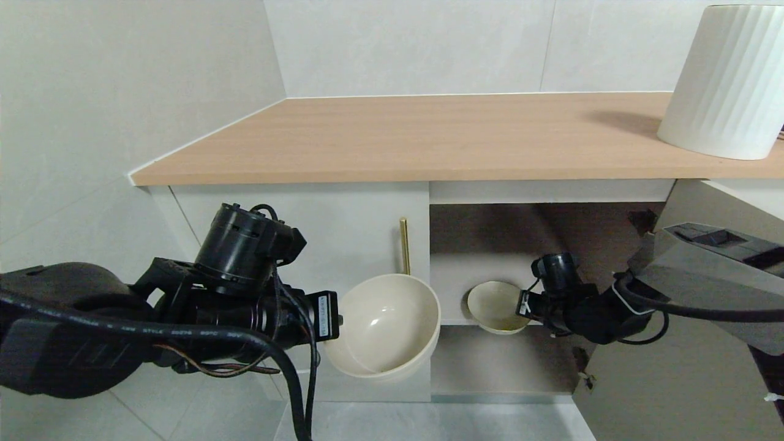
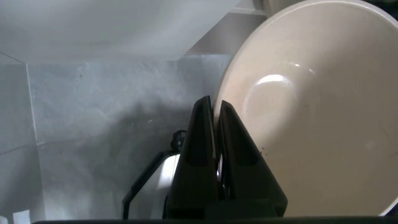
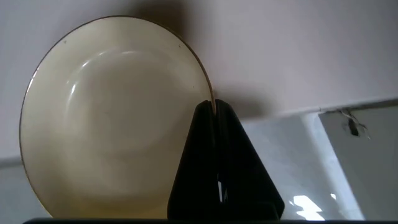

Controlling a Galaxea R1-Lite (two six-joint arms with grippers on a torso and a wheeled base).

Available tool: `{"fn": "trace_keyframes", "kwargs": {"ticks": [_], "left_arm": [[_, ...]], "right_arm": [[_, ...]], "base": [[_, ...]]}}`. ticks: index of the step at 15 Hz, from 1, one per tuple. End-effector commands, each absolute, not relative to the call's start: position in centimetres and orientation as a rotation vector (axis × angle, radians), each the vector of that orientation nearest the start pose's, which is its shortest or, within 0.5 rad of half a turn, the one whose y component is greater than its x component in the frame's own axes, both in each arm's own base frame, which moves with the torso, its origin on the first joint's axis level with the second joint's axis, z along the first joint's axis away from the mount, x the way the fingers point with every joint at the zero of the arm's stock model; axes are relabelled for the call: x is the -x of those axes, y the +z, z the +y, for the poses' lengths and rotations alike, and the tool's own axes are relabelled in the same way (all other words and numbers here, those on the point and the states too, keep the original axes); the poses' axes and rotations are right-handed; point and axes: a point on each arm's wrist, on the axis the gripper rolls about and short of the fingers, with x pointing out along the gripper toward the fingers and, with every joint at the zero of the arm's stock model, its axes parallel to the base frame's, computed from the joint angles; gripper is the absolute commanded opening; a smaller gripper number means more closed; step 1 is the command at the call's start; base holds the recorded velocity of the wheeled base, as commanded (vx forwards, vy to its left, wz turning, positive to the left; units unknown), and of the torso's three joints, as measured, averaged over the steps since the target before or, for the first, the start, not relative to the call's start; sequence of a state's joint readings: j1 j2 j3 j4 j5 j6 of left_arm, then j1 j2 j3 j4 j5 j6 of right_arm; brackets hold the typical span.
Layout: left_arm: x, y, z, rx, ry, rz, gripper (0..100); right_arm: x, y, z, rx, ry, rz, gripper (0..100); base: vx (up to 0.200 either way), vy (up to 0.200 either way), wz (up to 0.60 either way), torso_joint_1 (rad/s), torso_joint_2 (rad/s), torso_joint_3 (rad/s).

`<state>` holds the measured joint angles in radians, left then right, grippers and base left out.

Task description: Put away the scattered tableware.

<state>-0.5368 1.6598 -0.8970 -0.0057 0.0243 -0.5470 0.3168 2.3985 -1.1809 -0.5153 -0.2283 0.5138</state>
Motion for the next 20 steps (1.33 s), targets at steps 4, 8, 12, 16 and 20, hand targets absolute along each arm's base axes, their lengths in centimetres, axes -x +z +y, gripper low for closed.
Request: {"fn": "trace_keyframes", "kwargs": {"ticks": [4,8,12,16,20], "left_arm": [[-24.1,16.1,-14.3,0.298,-0.269,0.846,0],[-24.2,15.9,-14.3,0.296,-0.266,0.850,0],[-24.2,15.9,-14.3,0.296,-0.266,0.850,0],[-24.2,15.9,-14.4,0.295,-0.266,0.851,0],[-24.2,15.9,-14.4,0.295,-0.266,0.851,0]], "right_arm": [[-42.9,-0.7,12.6,-0.321,-0.125,0.644,0],[-44.2,-0.7,12.3,-0.338,-0.150,0.607,0],[-45.0,-1.1,12.1,-0.335,-0.184,0.583,0],[-45.1,-1.1,11.9,-0.337,-0.186,0.580,0],[-45.1,-1.1,11.9,-0.337,-0.187,0.579,100]], "base": [[0.000,0.000,0.00,0.000,0.00,0.000],[0.000,0.000,0.00,0.000,0.00,0.000],[0.000,0.000,0.00,0.000,0.00,0.000],[0.000,0.000,0.00,0.000,0.00,0.000],[0.000,0.000,0.00,0.000,0.00,0.000]]}}
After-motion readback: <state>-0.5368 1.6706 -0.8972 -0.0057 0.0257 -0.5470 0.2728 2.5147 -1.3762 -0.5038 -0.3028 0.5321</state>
